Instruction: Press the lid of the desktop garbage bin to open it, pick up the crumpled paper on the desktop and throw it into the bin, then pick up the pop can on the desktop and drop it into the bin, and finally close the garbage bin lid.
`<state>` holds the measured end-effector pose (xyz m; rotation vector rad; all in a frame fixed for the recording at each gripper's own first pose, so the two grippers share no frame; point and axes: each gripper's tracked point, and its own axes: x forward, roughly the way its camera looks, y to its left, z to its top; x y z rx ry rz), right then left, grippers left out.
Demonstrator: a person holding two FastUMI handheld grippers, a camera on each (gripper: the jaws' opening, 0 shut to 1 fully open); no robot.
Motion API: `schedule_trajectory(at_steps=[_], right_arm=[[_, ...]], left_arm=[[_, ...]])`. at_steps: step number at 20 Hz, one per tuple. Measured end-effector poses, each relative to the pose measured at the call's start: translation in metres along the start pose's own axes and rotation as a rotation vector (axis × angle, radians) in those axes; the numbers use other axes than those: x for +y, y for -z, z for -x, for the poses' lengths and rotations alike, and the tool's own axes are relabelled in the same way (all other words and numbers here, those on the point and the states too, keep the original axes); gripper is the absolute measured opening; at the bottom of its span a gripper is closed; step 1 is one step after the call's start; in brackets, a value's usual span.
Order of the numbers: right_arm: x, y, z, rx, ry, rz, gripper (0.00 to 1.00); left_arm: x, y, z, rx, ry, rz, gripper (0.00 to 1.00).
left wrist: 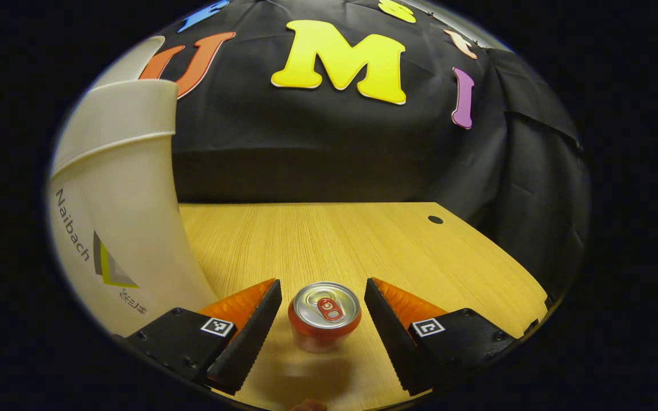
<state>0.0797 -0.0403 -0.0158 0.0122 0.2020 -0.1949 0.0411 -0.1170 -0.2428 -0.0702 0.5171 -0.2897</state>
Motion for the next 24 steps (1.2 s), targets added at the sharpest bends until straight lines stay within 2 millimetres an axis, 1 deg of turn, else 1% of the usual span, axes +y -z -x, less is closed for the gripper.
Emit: schedule_trajectory(at_steps=[2,4,7,8,9,11,15,20,21,24], right_arm=[[0.001,0.003,0.0,0.011,0.001,0.004,0.96],[0.003,0.001,0.0,0.012,-0.003,0.0,0.96],[0.006,0.001,-0.001,0.008,-0.004,0.01,0.96],[0.007,0.003,-0.001,0.013,-0.008,0.011,0.96],[0.008,0.003,0.0,0.014,-0.011,0.008,0.96],[0.008,0.002,0.0,0.009,-0.009,0.005,0.96],[0.001,0.0,0.0,-0.004,0.013,0.01,0.95],[0.002,0.004,0.004,-0.003,0.005,-0.024,0.95],[0.003,0.005,0.005,0.0,0.001,-0.027,0.95],[0.003,0.006,0.007,-0.006,-0.001,-0.03,0.95]], left_arm=[[-0.001,0.012,-0.007,0.032,-0.004,-0.004,0.97],[0.001,0.02,-0.011,0.052,-0.01,-0.02,0.97],[-0.002,0.025,-0.013,0.069,-0.003,-0.039,0.97],[-0.001,0.025,-0.014,0.07,-0.012,-0.047,0.96],[-0.002,0.025,-0.013,0.076,-0.012,-0.054,0.88],[-0.001,0.021,-0.008,0.071,-0.007,-0.063,0.85],[-0.011,-0.007,0.017,-0.005,0.021,-0.08,0.83],[-0.021,-0.055,0.053,-0.105,0.045,-0.086,0.83],[-0.02,-0.065,0.06,-0.121,0.041,-0.091,0.83],[-0.017,-0.103,0.081,-0.199,0.035,-0.096,0.82]])
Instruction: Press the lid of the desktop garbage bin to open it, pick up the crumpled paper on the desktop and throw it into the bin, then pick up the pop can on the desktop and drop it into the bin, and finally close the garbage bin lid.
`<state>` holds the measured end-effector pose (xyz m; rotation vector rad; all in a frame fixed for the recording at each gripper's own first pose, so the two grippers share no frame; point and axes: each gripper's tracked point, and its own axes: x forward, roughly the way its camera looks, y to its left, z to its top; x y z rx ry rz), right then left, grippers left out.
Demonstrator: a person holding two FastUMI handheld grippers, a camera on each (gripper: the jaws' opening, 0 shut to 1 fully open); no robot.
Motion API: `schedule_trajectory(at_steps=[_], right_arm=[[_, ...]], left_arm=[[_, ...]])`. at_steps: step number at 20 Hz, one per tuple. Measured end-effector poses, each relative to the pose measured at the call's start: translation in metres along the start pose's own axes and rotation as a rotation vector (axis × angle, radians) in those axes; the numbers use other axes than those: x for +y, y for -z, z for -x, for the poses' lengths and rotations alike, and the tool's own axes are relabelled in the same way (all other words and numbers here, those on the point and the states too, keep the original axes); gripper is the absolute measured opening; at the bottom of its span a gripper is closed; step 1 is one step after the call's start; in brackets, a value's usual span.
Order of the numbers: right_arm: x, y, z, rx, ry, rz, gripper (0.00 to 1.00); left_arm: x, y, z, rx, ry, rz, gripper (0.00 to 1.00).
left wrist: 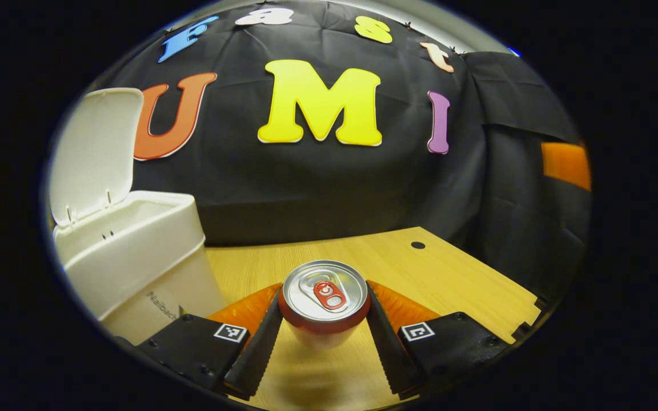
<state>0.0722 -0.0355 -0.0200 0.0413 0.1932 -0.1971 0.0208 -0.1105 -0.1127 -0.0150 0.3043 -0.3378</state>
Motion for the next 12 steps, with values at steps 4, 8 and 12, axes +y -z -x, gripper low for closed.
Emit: schedule_trajectory(at_steps=[4,8,12], right_arm=[[0.006,-0.003,0.0,-0.009,-0.017,-0.016,0.95],[0.012,0.0,-0.003,-0.002,-0.033,-0.01,0.95],[0.021,-0.001,-0.006,0.001,-0.053,-0.005,0.96]], left_arm=[[0.017,-0.057,0.018,-0.12,-0.035,-0.009,0.82],[0.048,-0.1,0.034,-0.202,-0.102,-0.015,0.82],[0.086,-0.127,0.048,-0.271,-0.187,-0.015,0.82]])
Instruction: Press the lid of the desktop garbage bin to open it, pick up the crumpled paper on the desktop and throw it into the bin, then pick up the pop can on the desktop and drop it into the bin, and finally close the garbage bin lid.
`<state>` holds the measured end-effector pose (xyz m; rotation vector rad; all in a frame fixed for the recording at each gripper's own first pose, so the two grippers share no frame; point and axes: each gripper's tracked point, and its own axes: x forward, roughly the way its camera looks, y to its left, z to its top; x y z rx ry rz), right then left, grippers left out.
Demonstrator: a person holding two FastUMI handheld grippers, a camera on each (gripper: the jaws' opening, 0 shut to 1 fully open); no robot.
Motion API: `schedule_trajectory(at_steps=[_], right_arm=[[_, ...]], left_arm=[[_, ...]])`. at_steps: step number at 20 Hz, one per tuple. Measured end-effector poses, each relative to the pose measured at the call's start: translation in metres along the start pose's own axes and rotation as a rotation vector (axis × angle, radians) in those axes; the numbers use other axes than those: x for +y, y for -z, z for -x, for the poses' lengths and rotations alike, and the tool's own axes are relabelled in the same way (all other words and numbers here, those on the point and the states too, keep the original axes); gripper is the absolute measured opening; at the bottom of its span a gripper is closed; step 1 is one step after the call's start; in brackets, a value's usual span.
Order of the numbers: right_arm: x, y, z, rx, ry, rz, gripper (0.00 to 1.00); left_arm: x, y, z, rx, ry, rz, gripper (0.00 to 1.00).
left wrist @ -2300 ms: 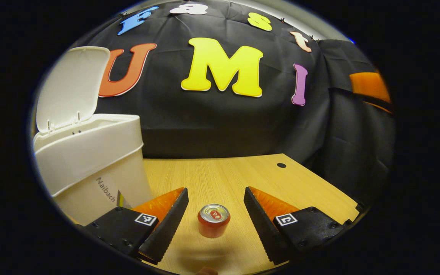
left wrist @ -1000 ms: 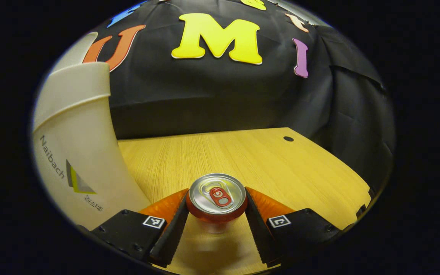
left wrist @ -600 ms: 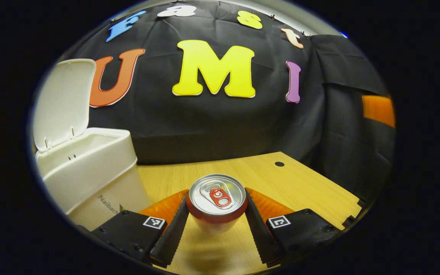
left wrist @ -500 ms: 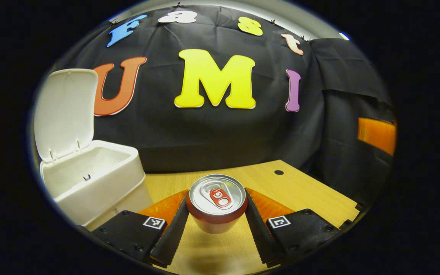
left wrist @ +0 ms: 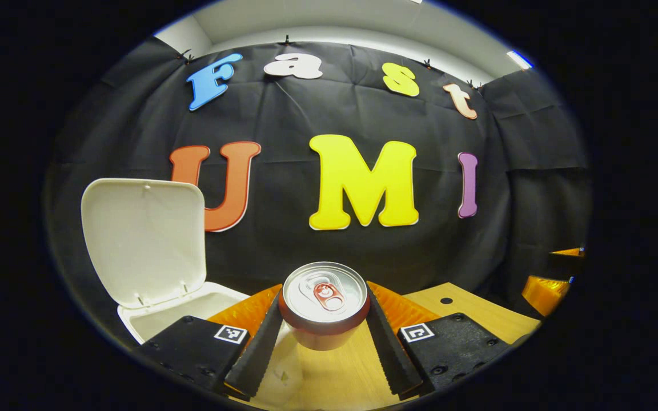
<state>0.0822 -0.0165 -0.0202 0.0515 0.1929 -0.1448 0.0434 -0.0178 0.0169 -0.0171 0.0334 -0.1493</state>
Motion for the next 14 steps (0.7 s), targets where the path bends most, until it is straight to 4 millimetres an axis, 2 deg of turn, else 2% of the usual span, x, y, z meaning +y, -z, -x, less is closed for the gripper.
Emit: schedule_trajectory(at_steps=[7,10,14], right_arm=[[0.01,0.003,-0.003,0.013,-0.028,0.008,0.96],[0.009,0.005,-0.003,0.017,-0.028,0.003,0.96],[0.011,0.007,-0.002,0.027,-0.037,-0.002,0.96]], left_arm=[[0.06,-0.005,0.003,-0.004,-0.165,-0.034,0.82],[0.077,-0.004,0.006,0.001,-0.214,-0.039,0.82],[0.091,0.0,0.009,0.009,-0.254,-0.033,0.83]])
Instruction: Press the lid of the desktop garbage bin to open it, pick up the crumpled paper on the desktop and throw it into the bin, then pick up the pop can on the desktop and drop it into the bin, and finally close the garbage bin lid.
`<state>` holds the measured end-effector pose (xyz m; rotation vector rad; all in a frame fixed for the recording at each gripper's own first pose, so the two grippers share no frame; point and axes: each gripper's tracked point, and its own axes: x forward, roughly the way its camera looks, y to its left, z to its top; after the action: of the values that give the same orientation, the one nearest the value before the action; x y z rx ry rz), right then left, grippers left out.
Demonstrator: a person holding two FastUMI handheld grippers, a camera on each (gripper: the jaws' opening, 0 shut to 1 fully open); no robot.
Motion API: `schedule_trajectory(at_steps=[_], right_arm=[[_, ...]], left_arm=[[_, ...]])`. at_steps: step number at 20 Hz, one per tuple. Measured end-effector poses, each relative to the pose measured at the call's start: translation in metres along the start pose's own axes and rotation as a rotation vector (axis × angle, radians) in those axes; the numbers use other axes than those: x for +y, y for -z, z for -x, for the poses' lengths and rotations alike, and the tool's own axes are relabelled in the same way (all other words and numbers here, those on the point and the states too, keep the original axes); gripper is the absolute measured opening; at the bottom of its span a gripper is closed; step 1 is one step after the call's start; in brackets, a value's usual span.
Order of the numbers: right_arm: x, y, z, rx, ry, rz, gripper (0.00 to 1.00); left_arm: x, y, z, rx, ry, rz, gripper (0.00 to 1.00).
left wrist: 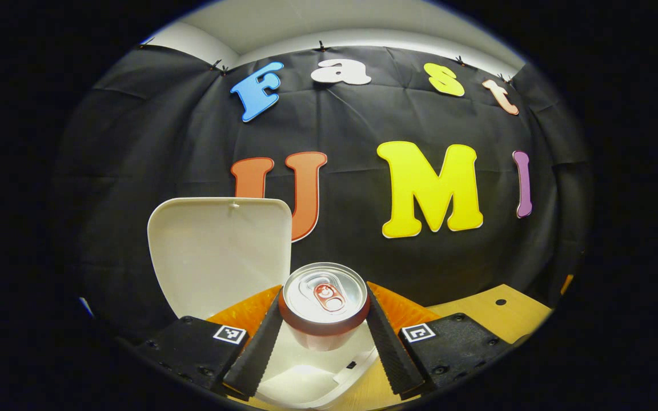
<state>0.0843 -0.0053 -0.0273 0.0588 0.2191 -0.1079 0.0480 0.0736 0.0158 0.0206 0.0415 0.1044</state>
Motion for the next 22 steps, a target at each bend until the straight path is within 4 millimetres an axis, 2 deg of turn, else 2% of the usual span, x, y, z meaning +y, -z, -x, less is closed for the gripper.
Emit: schedule_trajectory(at_steps=[4,9,16,17,18,22], right_arm=[[0.004,-0.001,0.001,-0.004,-0.013,0.009,0.95],[0.01,-0.002,0.005,-0.007,-0.041,0.016,0.96],[0.018,-0.005,0.007,-0.018,-0.075,-0.001,0.95],[0.018,-0.006,0.007,-0.018,-0.077,-0.006,0.96],[0.018,-0.006,0.007,-0.018,-0.078,-0.01,0.96],[0.017,-0.004,0.005,-0.015,-0.075,-0.02,0.95]], left_arm=[[0.006,-0.001,0.001,0.005,-0.011,0.036,0.87],[0.007,-0.013,0.005,-0.001,-0.005,0.03,0.92],[0.012,-0.064,0.001,-0.06,-0.003,-0.004,0.92],[0.016,-0.073,-0.001,-0.077,-0.014,-0.019,0.85],[0.018,-0.082,-0.004,-0.09,-0.023,-0.036,0.93],[0.028,-0.107,-0.014,-0.129,-0.048,-0.072,0.95]])
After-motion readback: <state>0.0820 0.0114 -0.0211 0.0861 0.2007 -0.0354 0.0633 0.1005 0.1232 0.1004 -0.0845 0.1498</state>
